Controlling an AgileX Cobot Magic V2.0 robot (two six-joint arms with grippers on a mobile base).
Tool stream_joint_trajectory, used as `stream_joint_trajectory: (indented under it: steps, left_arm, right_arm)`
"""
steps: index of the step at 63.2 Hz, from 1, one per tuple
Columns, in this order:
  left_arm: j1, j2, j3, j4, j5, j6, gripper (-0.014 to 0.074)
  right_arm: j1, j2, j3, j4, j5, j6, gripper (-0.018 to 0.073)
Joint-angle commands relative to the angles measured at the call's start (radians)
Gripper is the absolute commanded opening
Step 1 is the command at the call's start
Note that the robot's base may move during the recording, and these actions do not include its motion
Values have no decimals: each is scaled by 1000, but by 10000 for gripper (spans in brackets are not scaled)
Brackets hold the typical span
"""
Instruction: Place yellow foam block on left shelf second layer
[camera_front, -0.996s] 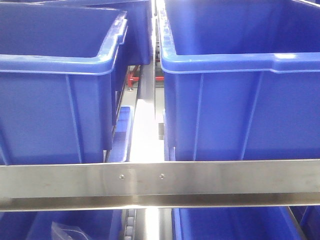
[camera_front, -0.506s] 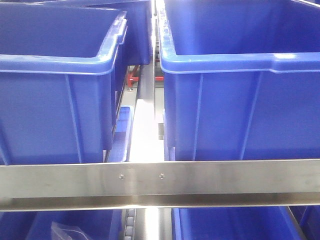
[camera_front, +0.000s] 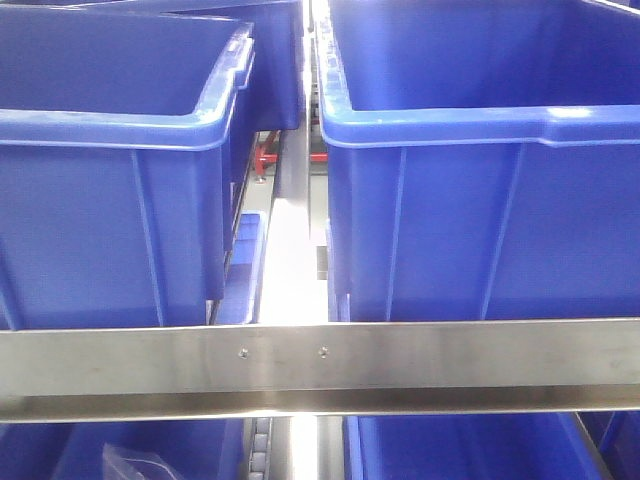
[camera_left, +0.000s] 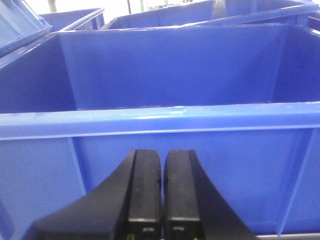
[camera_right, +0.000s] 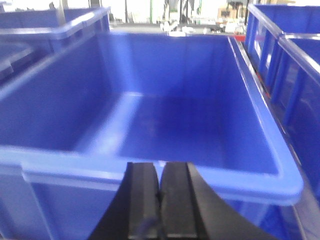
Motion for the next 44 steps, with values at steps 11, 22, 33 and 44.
stream_joint_trajectory:
  steps: [11,22,33,44]
  left_arm:
    - [0,-17,28,-6,-82,-4,124]
    - [0,-17,28,-6,-82,-4,124]
    - [0,-17,28,-6,-82,-4,124]
    - [0,-17,28,-6,-82,-4,124]
  right_arm:
    - [-47,7,19,209,-80,-247,55]
    - [-74,-20,93,209,-177,-239,55]
    - [-74,-184,137,214,-132,-238,55]
    - [-76,-211,138,214,-132,-186,55]
